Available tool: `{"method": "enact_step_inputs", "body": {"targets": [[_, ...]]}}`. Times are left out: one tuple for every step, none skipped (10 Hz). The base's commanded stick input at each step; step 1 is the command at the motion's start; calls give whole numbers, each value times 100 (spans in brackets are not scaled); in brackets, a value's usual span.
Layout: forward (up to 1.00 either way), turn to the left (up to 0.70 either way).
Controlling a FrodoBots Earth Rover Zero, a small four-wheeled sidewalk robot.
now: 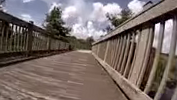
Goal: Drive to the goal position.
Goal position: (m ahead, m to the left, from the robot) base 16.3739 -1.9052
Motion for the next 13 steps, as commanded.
{"method": "enact_step_inputs", "body": {"targets": [[85,0],[85,0],[85,0],[85,0],[85,0],[85,0],[85,0],[85,0],[85,0],[85,0],[85,0],[85,0],[85,0]]}}
